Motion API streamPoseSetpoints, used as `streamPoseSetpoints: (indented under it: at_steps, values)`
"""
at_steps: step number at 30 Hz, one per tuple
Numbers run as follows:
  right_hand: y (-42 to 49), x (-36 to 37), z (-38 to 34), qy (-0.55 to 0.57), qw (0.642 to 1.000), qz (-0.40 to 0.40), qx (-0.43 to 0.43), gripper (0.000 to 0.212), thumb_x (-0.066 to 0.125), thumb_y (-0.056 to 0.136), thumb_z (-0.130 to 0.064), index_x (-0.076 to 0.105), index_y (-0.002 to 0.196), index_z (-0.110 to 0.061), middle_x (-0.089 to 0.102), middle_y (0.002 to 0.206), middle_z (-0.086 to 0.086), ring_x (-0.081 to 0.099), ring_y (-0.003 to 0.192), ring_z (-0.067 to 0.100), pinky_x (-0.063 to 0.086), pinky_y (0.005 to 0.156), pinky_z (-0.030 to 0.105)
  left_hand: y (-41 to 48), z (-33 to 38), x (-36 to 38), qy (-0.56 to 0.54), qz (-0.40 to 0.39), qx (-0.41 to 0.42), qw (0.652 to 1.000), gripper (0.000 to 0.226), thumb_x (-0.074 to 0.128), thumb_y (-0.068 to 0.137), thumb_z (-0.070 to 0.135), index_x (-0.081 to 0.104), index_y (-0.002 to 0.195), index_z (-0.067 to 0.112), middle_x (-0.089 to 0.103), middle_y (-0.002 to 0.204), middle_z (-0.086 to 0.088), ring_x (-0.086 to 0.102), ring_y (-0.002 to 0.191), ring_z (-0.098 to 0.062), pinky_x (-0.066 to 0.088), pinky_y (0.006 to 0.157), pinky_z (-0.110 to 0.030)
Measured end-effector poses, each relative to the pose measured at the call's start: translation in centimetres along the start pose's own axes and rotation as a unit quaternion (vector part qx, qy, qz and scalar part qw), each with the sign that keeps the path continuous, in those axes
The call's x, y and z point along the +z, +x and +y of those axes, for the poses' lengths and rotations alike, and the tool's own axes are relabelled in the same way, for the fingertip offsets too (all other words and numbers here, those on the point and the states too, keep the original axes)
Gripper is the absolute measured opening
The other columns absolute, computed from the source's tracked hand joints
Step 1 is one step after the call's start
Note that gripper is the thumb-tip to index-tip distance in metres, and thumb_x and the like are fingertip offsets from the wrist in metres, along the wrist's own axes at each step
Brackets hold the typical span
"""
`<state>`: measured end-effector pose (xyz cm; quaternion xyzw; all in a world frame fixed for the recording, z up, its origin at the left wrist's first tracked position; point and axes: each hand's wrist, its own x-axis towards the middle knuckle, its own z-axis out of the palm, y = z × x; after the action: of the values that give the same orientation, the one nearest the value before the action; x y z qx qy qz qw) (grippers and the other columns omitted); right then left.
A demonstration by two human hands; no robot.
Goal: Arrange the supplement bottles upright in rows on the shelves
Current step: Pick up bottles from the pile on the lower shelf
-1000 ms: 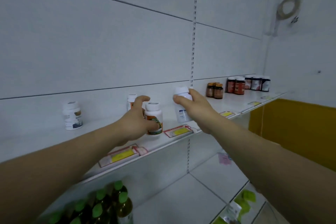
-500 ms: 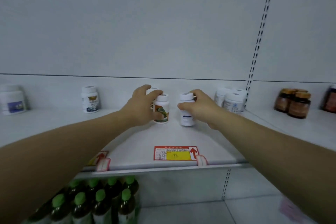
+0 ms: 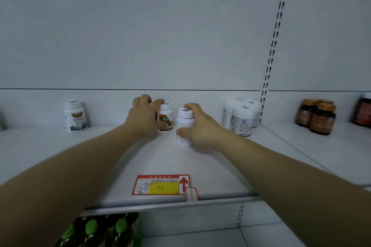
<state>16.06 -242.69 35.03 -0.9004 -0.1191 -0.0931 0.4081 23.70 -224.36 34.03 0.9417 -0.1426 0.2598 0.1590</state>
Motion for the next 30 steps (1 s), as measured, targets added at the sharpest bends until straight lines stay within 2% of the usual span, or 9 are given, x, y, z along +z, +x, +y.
streamPoseSetpoints:
  at_steps: [5, 9, 12, 15, 18, 21, 23, 30]
  values:
    - [-0.2, 0.1, -0.2, -0.004, 1.0, 0.014, 0.011, 0.069, 0.071, 0.081, -0.027, 0.029, 0.136, -0.032, 0.047, 0.115, -0.001, 0.051, 0.095, 0.022, 0.038, 0.078, 0.028, 0.4, 0.6, 0.8, 0.068, 0.037, -0.008, 0.997, 0.078, 0.069, 0.072, 0.053, 0.035, 0.139, 0.029, 0.035, 0.123, -0.009, 0.029, 0.118, -0.03, 0.035, 0.095, -0.041]
    - [-0.3, 0.1, -0.3, -0.022, 0.999, 0.023, 0.019, 0.068, 0.07, 0.081, -0.03, 0.029, 0.135, -0.033, 0.049, 0.117, 0.0, 0.051, 0.097, 0.023, 0.037, 0.078, 0.028, 0.7, 0.5, 0.4, 0.106, 0.018, -0.004, 0.994, 0.083, 0.064, 0.074, 0.056, 0.026, 0.142, 0.028, 0.034, 0.125, -0.009, 0.03, 0.118, -0.03, 0.035, 0.094, -0.041]
    - [-0.6, 0.1, -0.2, -0.041, 0.999, 0.031, 0.016, 0.069, 0.07, 0.081, -0.033, 0.028, 0.136, -0.033, 0.05, 0.117, 0.0, 0.052, 0.098, 0.022, 0.037, 0.079, 0.028, 0.5, 0.3, -0.7, 0.064, -0.016, -0.02, 0.998, 0.096, 0.065, 0.073, 0.059, 0.014, 0.147, 0.027, 0.027, 0.14, -0.01, 0.024, 0.129, -0.031, 0.031, 0.102, -0.043]
    - [-0.6, 0.3, -0.6, -0.048, 0.998, 0.04, 0.02, 0.067, 0.069, 0.081, -0.035, 0.029, 0.136, -0.032, 0.049, 0.113, -0.001, 0.051, 0.095, 0.021, 0.036, 0.076, 0.028, -1.1, -0.2, -2.3, 0.012, -0.075, -0.029, 0.997, 0.094, 0.062, 0.077, 0.06, 0.01, 0.149, 0.027, 0.014, 0.152, -0.007, 0.017, 0.138, -0.03, 0.027, 0.109, -0.046]
    - [-0.5, 0.8, -1.2, -0.05, 0.997, 0.05, 0.024, 0.064, 0.07, 0.08, -0.034, 0.033, 0.133, -0.031, 0.05, 0.111, 0.0, 0.052, 0.092, 0.022, 0.037, 0.075, 0.028, -3.8, -1.4, -3.6, -0.02, -0.123, -0.035, 0.992, 0.091, 0.06, 0.08, 0.058, 0.01, 0.15, 0.026, 0.001, 0.158, -0.002, 0.013, 0.142, -0.029, 0.022, 0.114, -0.044]
    - [-0.3, 1.7, -1.8, -0.04, 0.998, 0.051, 0.017, 0.062, 0.07, 0.079, -0.031, 0.036, 0.13, -0.031, 0.052, 0.113, 0.0, 0.052, 0.094, 0.022, 0.038, 0.076, 0.029, -5.7, -2.9, -5.1, -0.007, -0.154, -0.039, 0.987, 0.095, 0.056, 0.081, 0.061, -0.001, 0.15, 0.03, -0.011, 0.158, 0.0, 0.004, 0.145, -0.025, 0.014, 0.114, -0.04]
    - [-0.5, 2.0, -2.3, -0.032, 0.998, 0.05, 0.018, 0.062, 0.07, 0.079, -0.029, 0.035, 0.131, -0.031, 0.052, 0.113, 0.0, 0.052, 0.096, 0.022, 0.039, 0.077, 0.03, -6.1, -3.3, -5.7, -0.009, -0.19, -0.039, 0.981, 0.095, 0.055, 0.083, 0.06, -0.005, 0.15, 0.029, -0.012, 0.158, 0.0, 0.006, 0.145, -0.025, 0.014, 0.114, -0.039]
    - [-0.8, 2.0, -2.3, -0.028, 0.998, 0.049, 0.009, 0.066, 0.07, 0.083, -0.027, 0.032, 0.136, -0.029, 0.047, 0.111, -0.003, 0.05, 0.092, 0.019, 0.038, 0.075, 0.028, -5.7, -2.9, -4.0, -0.056, -0.201, -0.045, 0.977, 0.094, 0.057, 0.084, 0.054, -0.006, 0.149, 0.029, -0.007, 0.158, 0.003, 0.007, 0.145, -0.019, 0.013, 0.113, -0.033]
